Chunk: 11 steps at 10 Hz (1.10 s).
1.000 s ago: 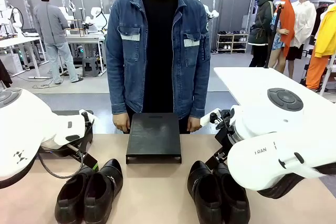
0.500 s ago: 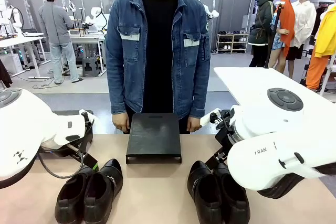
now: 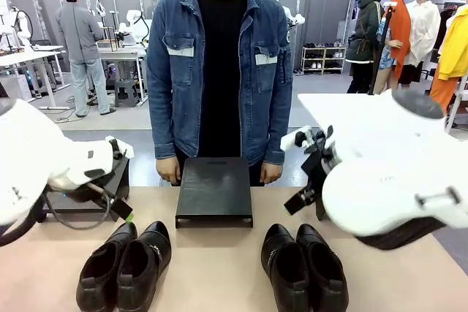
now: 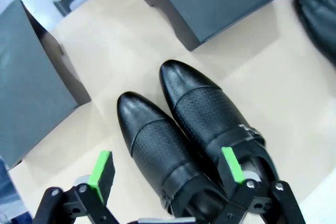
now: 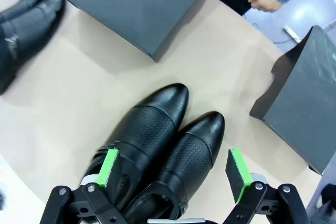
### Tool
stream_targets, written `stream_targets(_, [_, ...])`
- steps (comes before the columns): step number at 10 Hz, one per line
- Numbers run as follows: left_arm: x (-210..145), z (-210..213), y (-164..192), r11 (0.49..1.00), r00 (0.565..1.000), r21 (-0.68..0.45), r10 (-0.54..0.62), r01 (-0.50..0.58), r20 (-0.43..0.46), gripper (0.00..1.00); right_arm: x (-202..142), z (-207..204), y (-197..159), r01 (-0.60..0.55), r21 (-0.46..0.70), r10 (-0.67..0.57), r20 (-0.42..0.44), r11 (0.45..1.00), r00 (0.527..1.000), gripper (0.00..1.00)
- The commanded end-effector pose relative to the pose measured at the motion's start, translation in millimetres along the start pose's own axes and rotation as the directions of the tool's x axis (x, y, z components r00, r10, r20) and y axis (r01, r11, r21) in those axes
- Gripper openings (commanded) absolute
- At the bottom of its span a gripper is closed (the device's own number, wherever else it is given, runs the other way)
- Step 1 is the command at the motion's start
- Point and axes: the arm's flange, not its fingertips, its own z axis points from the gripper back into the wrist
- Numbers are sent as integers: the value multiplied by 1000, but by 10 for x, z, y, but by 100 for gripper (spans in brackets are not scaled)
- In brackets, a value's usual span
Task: Place the shoes on the stand as instructed by the person.
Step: Pick up one pair of Shoes and place it on the Shoes Stand indicated by the person.
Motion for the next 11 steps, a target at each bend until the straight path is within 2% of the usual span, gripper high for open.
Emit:
stream_targets(1, [32, 517, 211, 991, 1000, -137, 4, -6, -15, 100, 17, 88, -122, 14, 113, -15, 8, 993, 1000, 100])
stream_targets(2, [-8, 718, 339, 979, 999, -202, 30, -33, -14, 100, 6, 319, -256, 23, 186, -25, 11, 982, 1000, 100])
stream_targets(3, [-92, 908, 528, 934, 997, -349, 81, -79, -8, 100, -40, 554, -446, 61, 280, -69, 20, 958, 997, 100])
stream_targets(4, [-236, 1087, 735, 868, 993, -485, 121, -105, 1, 100, -186, 736, -652, 95, 385, -115, 28, 918, 993, 100])
stream_targets(5, [-440, 1307, 971, 769, 983, -626, 181, -129, 20, 100, -395, 928, -884, 114, 522, -169, 59, 845, 984, 100])
stream_targets(6, [-644, 1461, 1165, 684, 977, -718, 211, -124, 33, 100, -610, 1059, -1093, 131, 605, -225, 83, 785, 971, 100])
stream_targets(7, [-867, 1583, 1354, 637, 963, -756, 268, -150, 35, 100, -844, 1162, -1279, 145, 669, -287, 106, 729, 952, 100])
stream_targets(9, [-1332, 1767, 1677, 534, 933, -835, 354, -137, 73, 100, -1337, 1344, -1625, 168, 769, -398, 121, 617, 909, 100])
stream_targets(11, [-1866, 1824, 1927, 465, 875, -872, 473, -153, 99, 100, -1909, 1505, -1924, 218, 791, -515, 140, 572, 846, 100])
